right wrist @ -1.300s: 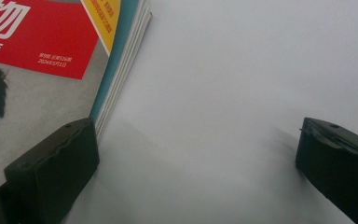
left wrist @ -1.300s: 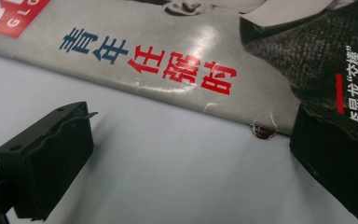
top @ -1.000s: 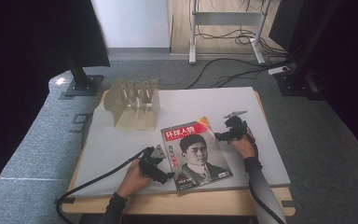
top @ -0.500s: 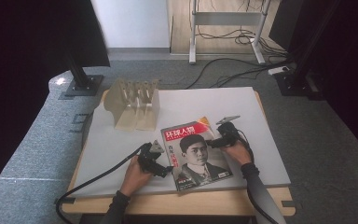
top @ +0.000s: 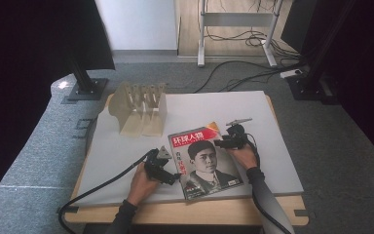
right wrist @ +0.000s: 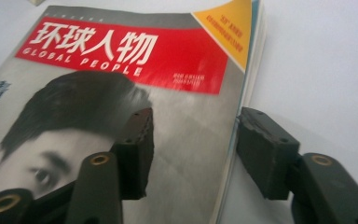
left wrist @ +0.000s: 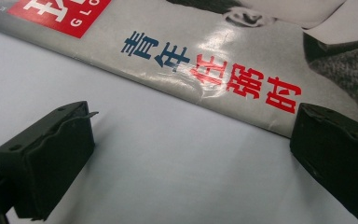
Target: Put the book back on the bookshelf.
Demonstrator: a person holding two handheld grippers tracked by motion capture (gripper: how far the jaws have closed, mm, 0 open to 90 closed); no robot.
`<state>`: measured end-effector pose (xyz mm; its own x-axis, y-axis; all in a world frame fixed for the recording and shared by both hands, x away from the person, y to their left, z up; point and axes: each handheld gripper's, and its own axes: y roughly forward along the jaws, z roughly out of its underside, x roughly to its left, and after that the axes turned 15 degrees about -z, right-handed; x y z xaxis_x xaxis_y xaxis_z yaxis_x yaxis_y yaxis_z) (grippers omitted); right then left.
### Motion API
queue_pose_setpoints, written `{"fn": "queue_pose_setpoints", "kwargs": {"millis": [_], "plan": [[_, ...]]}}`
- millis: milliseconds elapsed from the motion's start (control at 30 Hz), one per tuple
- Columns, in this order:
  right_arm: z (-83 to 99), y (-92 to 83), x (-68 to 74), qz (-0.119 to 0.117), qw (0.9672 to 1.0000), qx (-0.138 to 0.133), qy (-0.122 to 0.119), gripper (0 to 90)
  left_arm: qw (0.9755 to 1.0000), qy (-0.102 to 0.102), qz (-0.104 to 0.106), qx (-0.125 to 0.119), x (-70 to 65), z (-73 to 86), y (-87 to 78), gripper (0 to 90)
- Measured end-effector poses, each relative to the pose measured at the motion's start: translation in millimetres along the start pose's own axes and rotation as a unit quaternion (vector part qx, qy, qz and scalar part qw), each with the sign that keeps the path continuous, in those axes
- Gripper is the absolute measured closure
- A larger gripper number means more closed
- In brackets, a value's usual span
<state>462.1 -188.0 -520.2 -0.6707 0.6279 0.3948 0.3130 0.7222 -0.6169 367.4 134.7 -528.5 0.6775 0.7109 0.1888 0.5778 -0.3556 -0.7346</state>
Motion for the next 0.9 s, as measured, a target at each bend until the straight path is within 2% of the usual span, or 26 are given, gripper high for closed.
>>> {"fn": "queue_pose_setpoints", "kwargs": {"millis": [167, 300, 467, 600, 667, 800, 900], "plan": [[7.3, -9.4, -0.7, -0.039, 0.9991, 0.001, 0.018, 52.8, 1.0000, 0.000, 0.000, 0.000, 0.0, 0.0, 0.0, 0.0], [3.4, -7.4, -1.0, -0.031, 0.9994, 0.010, 0.012, 55.5, 1.0000, 0.001, -0.001, 0.000, -0.3, -0.1, 0.1, 0.0], [-5.9, 2.9, -7.0, -0.024, 0.9997, 0.001, 0.008, 61.1, 1.0000, 0.000, -0.002, 0.001, -0.7, -0.1, 0.1, 0.0], [-4.8, -0.1, -6.4, -0.036, 0.9993, -0.001, 0.008, 68.6, 1.0000, 0.000, -0.002, 0.001, -0.6, -0.2, 0.1, 0.0], [-3.3, -3.2, -3.1, -0.058, 0.9983, 0.002, 0.004, 71.3, 1.0000, 0.000, -0.002, 0.001, -0.6, -0.2, 0.2, 0.0], [-7.9, -1.0, 2.9, -0.044, 0.9986, 0.023, -0.017, 72.3, 1.0000, 0.000, -0.002, 0.001, -0.7, -0.2, 0.2, 0.0], [-12.6, 3.9, 7.7, -0.030, 0.9985, 0.026, -0.037, 75.6, 1.0000, -0.001, -0.002, 0.001, -0.8, -0.1, 0.2, 0.0]]}}
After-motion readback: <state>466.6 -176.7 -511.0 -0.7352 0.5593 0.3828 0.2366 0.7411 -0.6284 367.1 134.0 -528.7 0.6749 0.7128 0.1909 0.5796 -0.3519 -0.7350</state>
